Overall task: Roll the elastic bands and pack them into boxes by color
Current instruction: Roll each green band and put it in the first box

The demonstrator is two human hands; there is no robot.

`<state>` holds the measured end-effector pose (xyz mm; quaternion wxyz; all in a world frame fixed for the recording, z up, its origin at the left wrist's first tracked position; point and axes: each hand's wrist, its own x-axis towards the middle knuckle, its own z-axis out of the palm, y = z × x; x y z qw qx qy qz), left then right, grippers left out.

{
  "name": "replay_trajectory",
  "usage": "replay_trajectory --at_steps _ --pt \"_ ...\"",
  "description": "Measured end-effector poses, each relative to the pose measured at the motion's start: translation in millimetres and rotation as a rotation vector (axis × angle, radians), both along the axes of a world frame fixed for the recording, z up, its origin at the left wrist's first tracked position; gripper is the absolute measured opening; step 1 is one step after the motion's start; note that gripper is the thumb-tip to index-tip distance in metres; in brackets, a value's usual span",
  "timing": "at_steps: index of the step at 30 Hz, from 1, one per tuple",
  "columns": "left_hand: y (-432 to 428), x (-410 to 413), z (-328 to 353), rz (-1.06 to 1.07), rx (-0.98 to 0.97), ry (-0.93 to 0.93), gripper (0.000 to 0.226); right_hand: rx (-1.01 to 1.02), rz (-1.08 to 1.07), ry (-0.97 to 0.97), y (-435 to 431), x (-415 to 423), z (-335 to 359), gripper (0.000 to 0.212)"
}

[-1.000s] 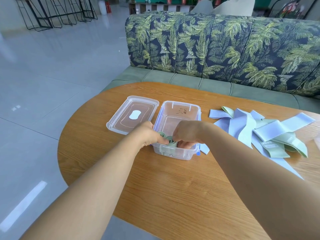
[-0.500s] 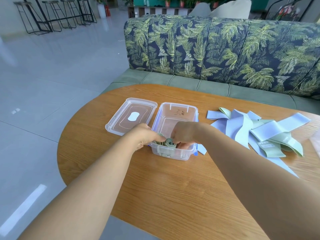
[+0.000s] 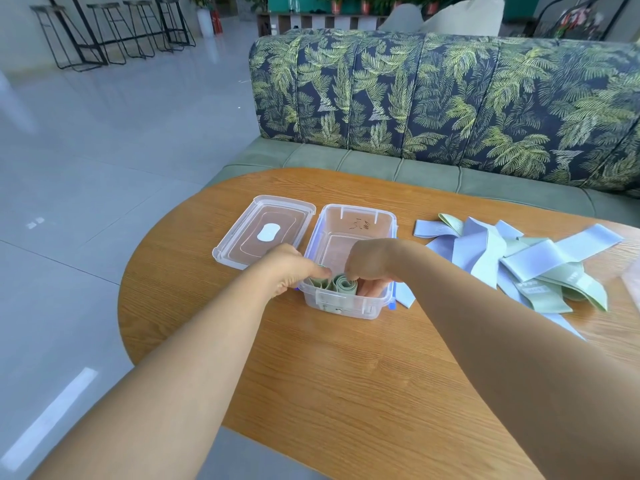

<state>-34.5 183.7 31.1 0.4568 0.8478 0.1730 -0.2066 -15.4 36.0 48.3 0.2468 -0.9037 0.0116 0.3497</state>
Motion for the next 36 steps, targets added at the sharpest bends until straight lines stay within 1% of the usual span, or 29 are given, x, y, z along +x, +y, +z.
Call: replay_trajectory --at_steps 5,12,13,14,15,16,18,21,22,24,25,28,32,36 --pt "-0.2 2.8 0.2 0.026 0.056 -0.033 0.064 0.020 -0.053 0.010 1.3 -1.1 0.8 0.029" --pt "1.7 2.7 3.1 0.069 0.143 -0.105 0.065 -0.039 -0.033 -0.050 -2.7 -1.7 2.4 0.027" --pt "1.7 2.8 4.6 0.065 0.148 -0.123 0.058 -0.027 -0.057 -0.067 -3.8 -0.5 3.2 0.030" --pt "1.2 2.9 6.1 0.062 0.156 -0.145 0.047 -0.012 -0.085 -0.098 -5.3 0.1 5.8 0.033" --pt "-0.3 2.6 8.7 0.062 0.165 -0.163 0.037 0.012 -0.096 -0.142 -6.8 1.1 9.1 0.034" --pt "-3.1 1.8 12.4 0.062 0.172 -0.178 0.032 0.059 -0.125 -0.185 -10.6 2.3 13.4 0.032" --pt "-10.4 0.0 19.7 0.066 0.190 -0.226 0.028 0.137 -0.194 -0.284 -23.1 3.5 20.9 0.026" --pt "-27.9 -6.9 33.8 0.041 0.199 -0.295 0.022 0.203 -0.275 -0.378 -52.5 -1.0 27.3 0.022" --pt "-35.4 -9.8 37.7 0.022 0.200 -0.318 0.024 0.221 -0.309 -0.393 -64.8 -5.1 28.4 0.021" --pt "-52.8 -14.6 42.2 -0.009 0.185 -0.356 0.042 0.232 -0.361 -0.410 -90.7 -14.5 29.6 0.017" --pt "-62.6 -17.6 43.5 -0.025 0.167 -0.373 0.045 0.233 -0.383 -0.409 -103.8 -20.0 29.8 0.014" --pt "-96.2 -27.8 43.7 -0.095 0.113 -0.385 0.040 0.236 -0.460 -0.421 -145.8 -38.3 31.8 0.007" --pt "-139.7 -36.2 34.2 -0.191 0.052 -0.392 0.039 0.249 -0.596 -0.477 -206.0 -65.4 29.0 0.006" --pt "-175.4 -39.7 17.3 -0.283 0.043 -0.351 0.039 0.249 -0.703 -0.514 -254.6 -89.3 16.0 0.009"
